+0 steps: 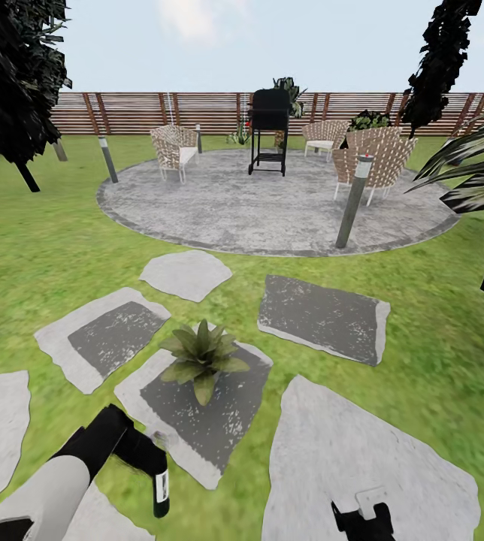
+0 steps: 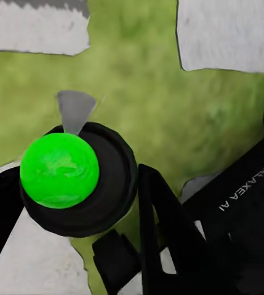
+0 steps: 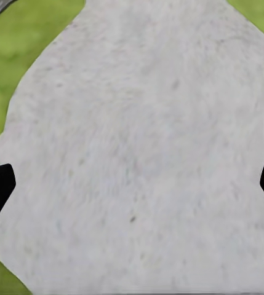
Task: Pick up the pesticide atomizer in the garden and spray insectifuge to fully cover both potted plants in the garden.
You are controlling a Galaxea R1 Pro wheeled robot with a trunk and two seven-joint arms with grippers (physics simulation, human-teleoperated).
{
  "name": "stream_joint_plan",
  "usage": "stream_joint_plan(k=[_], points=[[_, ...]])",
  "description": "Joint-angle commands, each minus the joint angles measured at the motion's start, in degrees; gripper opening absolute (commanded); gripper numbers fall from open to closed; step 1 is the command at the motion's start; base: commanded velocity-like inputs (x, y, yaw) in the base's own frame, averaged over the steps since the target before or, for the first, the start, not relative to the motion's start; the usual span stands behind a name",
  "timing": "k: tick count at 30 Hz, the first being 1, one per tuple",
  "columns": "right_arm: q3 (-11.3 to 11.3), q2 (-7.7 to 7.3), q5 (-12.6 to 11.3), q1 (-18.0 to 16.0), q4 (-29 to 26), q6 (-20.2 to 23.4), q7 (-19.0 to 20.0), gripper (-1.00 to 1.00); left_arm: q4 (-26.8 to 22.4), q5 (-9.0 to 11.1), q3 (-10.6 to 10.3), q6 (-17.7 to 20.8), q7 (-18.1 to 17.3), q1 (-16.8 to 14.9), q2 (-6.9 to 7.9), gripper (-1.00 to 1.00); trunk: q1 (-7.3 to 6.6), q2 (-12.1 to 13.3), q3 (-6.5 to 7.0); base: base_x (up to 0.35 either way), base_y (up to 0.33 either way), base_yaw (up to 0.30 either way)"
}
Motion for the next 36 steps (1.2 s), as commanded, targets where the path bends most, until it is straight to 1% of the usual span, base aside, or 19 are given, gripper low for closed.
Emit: stream_joint_plan(k=[1, 4, 5, 6, 8, 9, 12, 15, 16, 19, 21, 23, 24, 33, 34, 35, 36], points=[[-1.06, -0.01, 0.16, 0.03, 0.03, -0.21, 0.38, 1.00, -0.34, -0.77, -0.49, 0.47, -1.70, -0.60, -0.34, -1.00, -0.01, -0.02, -0.05, 0.000, 0.000, 0.000], [-3.94, -0.02, 0.20, 0.08, -0.02, -0.14, 0.39, 1.00, -0.71, -1.01, -3.36, 1.75, -4.44, -2.67, -0.69, -1.00, -0.01, -0.02, -0.05, 0.000, 0.000, 0.000], [-4.49, -0.02, 0.19, 0.10, -0.03, -0.14, 0.39, 1.00, -0.74, -1.03, -3.74, 2.16, -4.69, -2.98, -0.74, -1.00, -0.01, -0.02, -0.05, 0.000, 0.000, 0.000], [-6.00, -0.02, 0.22, 0.11, -0.04, -0.13, 0.37, 1.00, -0.79, -1.01, -4.65, 3.56, -5.17, -3.70, -0.83, -1.00, -0.01, -0.02, -0.05, 0.000, 0.000, 0.000], [-7.51, 0.02, 0.24, 0.13, -0.07, -0.12, 0.39, 1.00, -0.83, -0.99, -5.42, 5.23, -5.53, -4.74, -0.89, -1.00, -0.01, -0.02, -0.05, 0.000, 0.000, 0.000], [-7.78, 0.06, 0.26, 0.11, -0.06, -0.12, 0.39, 1.00, -0.84, -1.00, -5.55, 5.54, -5.62, -5.21, -0.88, -1.00, -0.01, -0.02, -0.05, 0.000, 0.000, 0.000], [-8.14, 0.19, 0.31, 0.13, 0.01, -0.10, 0.40, 1.00, -0.84, -1.03, -5.73, 5.95, -6.08, -6.40, -0.62, -1.00, -0.01, -0.02, -0.05, 0.000, 0.000, 0.000], [-8.23, 0.23, 0.40, 0.12, 0.07, 0.01, 0.47, 1.00, -0.86, -1.07, -5.90, 6.08, -6.48, -6.91, -0.41, -1.00, -0.01, -0.02, -0.05, 0.000, 0.000, 0.000], [-8.23, 0.23, 0.41, 0.12, 0.09, 0.03, 0.48, 1.00, -0.86, -1.05, -6.25, 6.08, -6.51, -6.95, -0.41, -1.00, -0.01, -0.02, -0.05, 0.000, 0.000, 0.000], [-8.23, 0.24, 0.42, 0.12, 0.16, 0.05, 0.48, 1.00, -0.89, -1.07, -9.28, 6.16, -6.65, -7.08, -0.54, -1.00, -0.01, -0.02, -0.05, 0.033, 0.000, 0.000], [-8.21, 0.24, 0.42, 0.12, 0.15, 0.05, 0.48, 1.00, -0.92, -1.09, -11.12, 6.37, -7.39, -7.11, -0.61, -1.00, -0.01, -0.02, -0.05, 0.177, 0.000, 0.000], [-8.20, 0.24, 0.42, 0.11, 0.15, 0.05, 0.48, 1.00, -0.93, -1.09, -12.37, 7.05, -8.89, -7.12, -0.64, -1.00, -0.01, -0.02, -0.05, 0.276, 0.000, 0.000], [-8.21, 0.24, 0.42, 0.12, 0.18, 0.05, 0.48, 1.00, -0.93, -1.09, -12.68, 7.27, -9.51, -7.12, -0.61, -1.00, -0.01, -0.02, -0.05, 0.316, 0.000, 0.000], [-8.18, 0.32, 0.57, 0.12, 0.16, 0.06, 0.57, 1.00, -0.90, -1.23, -13.17, 7.50, -10.16, -7.06, -0.47, -1.00, -0.01, -0.02, -0.05, 0.331, 0.000, 0.000], [-8.18, 0.33, 0.59, 0.10, 0.13, 0.06, 0.57, 1.00, -0.91, -2.04, -13.15, 7.53, -10.16, -7.10, -0.51, -1.00, -0.01, -0.02, -0.05, 0.305, 0.000, 0.000], [-8.18, 0.33, 0.59, 0.11, 0.13, 0.06, 0.57, 1.00, -0.91, -2.45, -13.14, 7.54, -10.16, -7.10, -0.54, -1.00, -0.01, -0.02, -0.05, 0.293, 0.000, 0.000], [-8.18, 0.33, 0.59, 0.12, 0.13, 0.06, 0.57, 1.00, -0.92, -3.43, -13.09, 7.58, -10.18, -7.11, -0.63, -1.00, -0.01, -0.02, -0.05, 0.199, 0.000, 0.000]])
